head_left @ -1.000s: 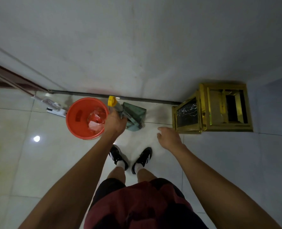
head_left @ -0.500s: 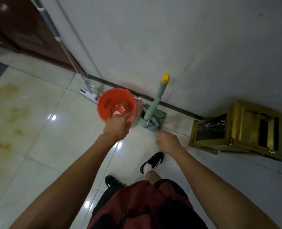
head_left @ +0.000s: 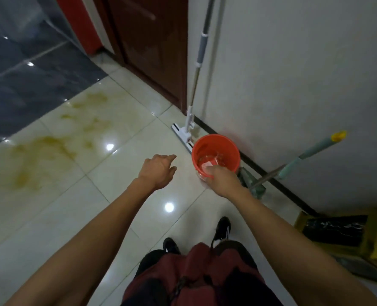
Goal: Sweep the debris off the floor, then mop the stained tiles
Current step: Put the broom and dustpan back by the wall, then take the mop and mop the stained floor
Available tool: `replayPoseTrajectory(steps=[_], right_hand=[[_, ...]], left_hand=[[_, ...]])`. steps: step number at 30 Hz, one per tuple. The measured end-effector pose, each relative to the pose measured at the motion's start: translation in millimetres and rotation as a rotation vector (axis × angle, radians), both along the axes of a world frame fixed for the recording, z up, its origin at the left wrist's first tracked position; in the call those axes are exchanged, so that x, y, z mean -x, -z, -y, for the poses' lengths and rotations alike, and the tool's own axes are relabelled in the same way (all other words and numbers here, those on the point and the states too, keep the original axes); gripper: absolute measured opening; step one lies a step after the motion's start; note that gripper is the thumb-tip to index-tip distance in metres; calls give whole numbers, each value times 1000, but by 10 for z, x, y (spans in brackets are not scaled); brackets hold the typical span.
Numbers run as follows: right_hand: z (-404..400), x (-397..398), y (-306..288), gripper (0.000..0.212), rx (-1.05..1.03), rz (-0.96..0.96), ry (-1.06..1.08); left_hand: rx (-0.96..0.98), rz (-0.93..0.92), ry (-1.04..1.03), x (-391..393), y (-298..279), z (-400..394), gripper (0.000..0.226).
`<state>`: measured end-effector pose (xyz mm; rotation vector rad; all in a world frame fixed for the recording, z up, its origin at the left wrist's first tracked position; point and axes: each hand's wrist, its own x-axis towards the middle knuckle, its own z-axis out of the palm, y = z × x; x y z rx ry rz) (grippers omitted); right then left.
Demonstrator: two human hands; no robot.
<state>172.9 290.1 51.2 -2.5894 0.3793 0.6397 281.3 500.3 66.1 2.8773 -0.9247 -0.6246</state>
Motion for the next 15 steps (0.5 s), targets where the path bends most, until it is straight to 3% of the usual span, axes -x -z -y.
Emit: replayPoseTrajectory(steps=[7,15], right_hand=[[-251,-778,-169,44,58,12,-127],[23,-1811,-7,43,12,8,-46]], left_hand=[[20,34,-138,-558,-91,-531,48],[16,3,-211,-1593,6,-389,46]])
